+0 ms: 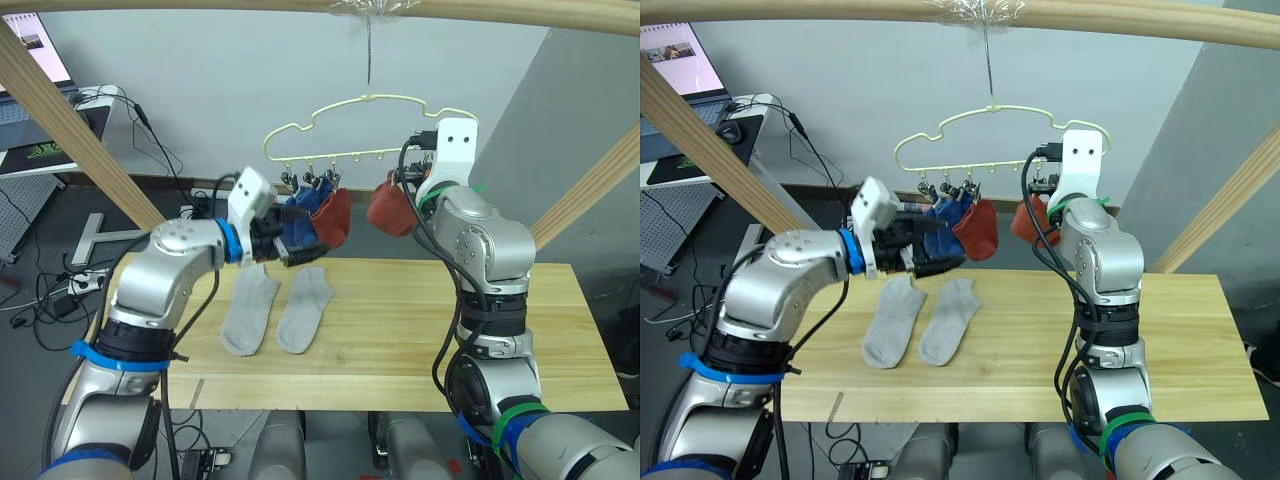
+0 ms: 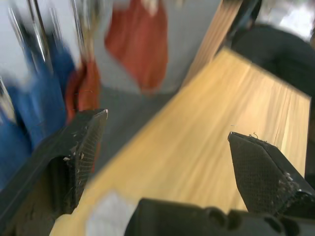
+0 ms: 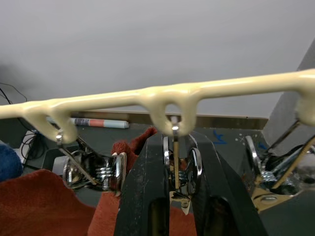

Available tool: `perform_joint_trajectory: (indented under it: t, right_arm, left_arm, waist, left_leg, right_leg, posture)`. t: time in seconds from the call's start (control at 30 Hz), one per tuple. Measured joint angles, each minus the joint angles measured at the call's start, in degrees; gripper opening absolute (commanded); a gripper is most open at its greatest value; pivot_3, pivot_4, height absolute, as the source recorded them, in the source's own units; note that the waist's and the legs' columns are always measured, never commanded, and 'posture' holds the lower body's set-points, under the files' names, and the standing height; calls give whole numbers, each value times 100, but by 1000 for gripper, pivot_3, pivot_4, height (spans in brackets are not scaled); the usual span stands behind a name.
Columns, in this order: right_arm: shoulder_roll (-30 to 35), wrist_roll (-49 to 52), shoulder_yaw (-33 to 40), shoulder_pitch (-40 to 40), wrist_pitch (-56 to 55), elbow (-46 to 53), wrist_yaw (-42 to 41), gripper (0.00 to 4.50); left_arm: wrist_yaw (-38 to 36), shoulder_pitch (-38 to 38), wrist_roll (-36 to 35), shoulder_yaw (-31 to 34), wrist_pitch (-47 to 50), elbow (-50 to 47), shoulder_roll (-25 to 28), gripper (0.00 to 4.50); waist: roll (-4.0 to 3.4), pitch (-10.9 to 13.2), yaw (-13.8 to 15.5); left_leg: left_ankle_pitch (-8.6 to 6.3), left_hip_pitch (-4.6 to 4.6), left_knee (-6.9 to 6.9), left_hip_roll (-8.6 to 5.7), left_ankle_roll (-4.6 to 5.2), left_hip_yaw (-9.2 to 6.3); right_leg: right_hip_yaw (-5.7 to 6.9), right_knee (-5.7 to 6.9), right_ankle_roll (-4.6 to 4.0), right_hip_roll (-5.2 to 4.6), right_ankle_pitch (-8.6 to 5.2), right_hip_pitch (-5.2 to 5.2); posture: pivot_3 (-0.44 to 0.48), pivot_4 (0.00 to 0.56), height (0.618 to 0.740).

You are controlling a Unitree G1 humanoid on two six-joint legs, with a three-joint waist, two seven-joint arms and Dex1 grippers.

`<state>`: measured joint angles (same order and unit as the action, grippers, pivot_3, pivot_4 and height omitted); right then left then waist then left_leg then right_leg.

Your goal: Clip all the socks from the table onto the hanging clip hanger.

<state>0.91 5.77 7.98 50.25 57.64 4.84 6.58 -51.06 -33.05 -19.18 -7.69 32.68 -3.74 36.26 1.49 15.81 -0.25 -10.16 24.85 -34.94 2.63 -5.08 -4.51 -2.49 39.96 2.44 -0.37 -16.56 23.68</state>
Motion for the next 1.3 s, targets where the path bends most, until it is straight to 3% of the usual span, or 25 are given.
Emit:
perform_joint_trajectory:
  t: [0.17, 0.37, 0.83, 1.1, 1.3]
  right_arm:
    - [-46, 0, -4, -1, 61, 53, 16, 199]
    - [-99, -1, 0, -2, 138, 181, 66, 199]
    - [-100, -1, 26, -8, 195, 290, 109, 199]
    - [-93, -1, 32, -8, 234, 293, 116, 199]
    - [-94, -1, 33, -8, 248, 294, 118, 199]
  left_arm:
    - [112, 376, 820, -455, -856, 832, -60, 4500]
    - [386, 360, 1397, -575, -1541, 1843, -449, 4500]
    - [929, -584, 2296, -795, -2319, 4375, -1525, 4500]
    - [923, -850, 2671, -937, -2533, 4886, -1589, 4500]
    - [821, -823, 2734, -996, -2557, 4885, -1594, 3008]
  waist:
    - [0, 0, 2]
    - [0, 0, 0]
    - [0, 0, -21]
    - [-2, -32, -78]
    - [-11, -65, -121]
  left_leg:
    - [1, -1, -1, 0, 1, 1]
    - [1, 1, -1, 0, 1, 1]
    - [2, 1, -2, -2, 3, 2]
    - [3, -3, -2, -2, 4, 1]
    - [4, -7, -3, -2, 7, 1]
  right_leg:
    - [0, 2, -1, 1, 0, 1]
    - [0, 2, -1, 0, 0, 2]
    - [0, 5, -1, 0, 0, 3]
    - [1, 9, -1, 0, 1, -1]
    - [1, 9, -1, 0, 1, -6]
  posture:
    - [88, 204, 740]
    - [79, 204, 740]
    - [49, 202, 740]
    - [48, 204, 740]
    - [48, 205, 740]
